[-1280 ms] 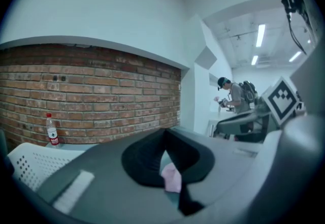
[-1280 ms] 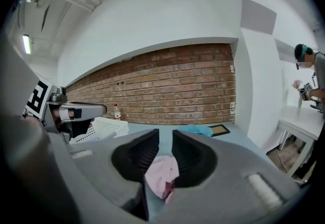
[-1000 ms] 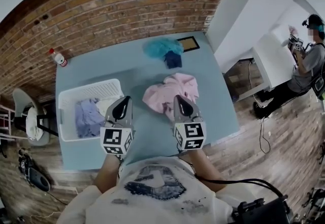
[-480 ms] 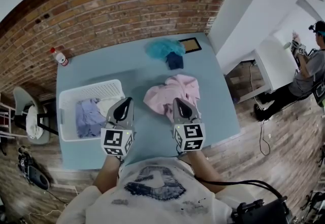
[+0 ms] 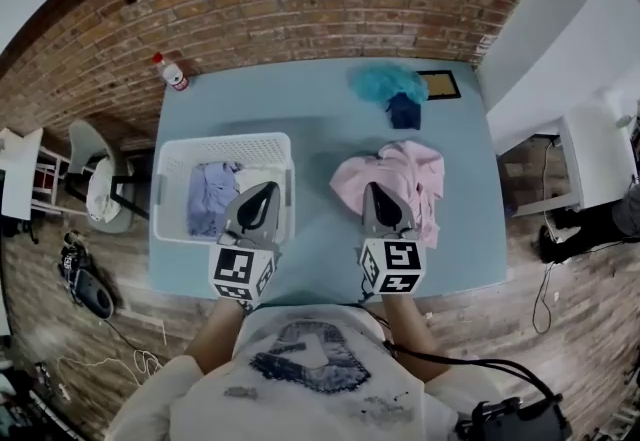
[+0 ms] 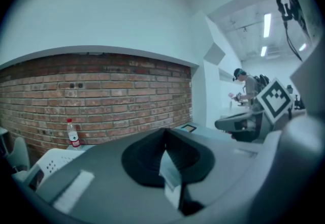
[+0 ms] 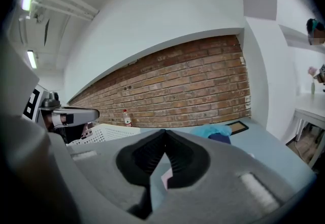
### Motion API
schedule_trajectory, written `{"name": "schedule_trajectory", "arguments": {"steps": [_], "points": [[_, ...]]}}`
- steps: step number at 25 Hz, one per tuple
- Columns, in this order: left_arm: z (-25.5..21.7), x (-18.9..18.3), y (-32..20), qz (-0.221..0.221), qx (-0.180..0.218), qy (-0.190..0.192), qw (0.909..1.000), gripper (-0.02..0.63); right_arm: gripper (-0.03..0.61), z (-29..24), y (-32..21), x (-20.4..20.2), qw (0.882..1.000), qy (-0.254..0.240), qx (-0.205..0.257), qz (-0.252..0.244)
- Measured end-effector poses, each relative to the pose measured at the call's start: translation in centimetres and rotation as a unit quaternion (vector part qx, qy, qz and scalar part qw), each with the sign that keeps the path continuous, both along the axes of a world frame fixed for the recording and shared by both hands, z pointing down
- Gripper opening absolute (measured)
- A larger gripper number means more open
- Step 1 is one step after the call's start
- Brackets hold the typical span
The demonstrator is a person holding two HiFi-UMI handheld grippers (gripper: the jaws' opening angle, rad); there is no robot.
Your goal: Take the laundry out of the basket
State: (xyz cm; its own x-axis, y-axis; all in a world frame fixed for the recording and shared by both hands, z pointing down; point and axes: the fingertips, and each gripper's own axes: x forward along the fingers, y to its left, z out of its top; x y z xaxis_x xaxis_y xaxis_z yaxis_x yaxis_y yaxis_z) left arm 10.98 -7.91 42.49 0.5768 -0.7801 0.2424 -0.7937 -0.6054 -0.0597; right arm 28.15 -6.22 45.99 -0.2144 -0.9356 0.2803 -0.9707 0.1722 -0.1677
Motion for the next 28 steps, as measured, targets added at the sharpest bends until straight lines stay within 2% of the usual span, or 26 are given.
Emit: {"name": "schedule_trajectory", "arguments": {"steps": [4, 8, 18, 28], "points": [[0.3, -4.8, -0.2, -0.031, -0.003, -0.005, 0.9995, -0.008, 0.0, 0.1, -0.8, -4.5, 1.0, -0.003, 0.002, -0.03], [0.7, -9.4, -1.0, -0.041, -0.006, 0.002, 0.9992, -0.008, 0.0, 0.2, -1.4, -8.8, 0.999, 0.005, -0.001, -0.037], [1.5, -18.7, -2.7, -0.03, -0.013, 0.033, 0.9989, -0.008, 0.0, -0.1, -2.4, -17.5, 0.999, 0.041, -0.013, -0.023], [2.5, -25.3, -4.2, -0.02, -0.021, 0.04, 0.9988, -0.008, 0.0, 0.3, -2.7, -23.5, 0.998, 0.058, -0.03, -0.014]]}}
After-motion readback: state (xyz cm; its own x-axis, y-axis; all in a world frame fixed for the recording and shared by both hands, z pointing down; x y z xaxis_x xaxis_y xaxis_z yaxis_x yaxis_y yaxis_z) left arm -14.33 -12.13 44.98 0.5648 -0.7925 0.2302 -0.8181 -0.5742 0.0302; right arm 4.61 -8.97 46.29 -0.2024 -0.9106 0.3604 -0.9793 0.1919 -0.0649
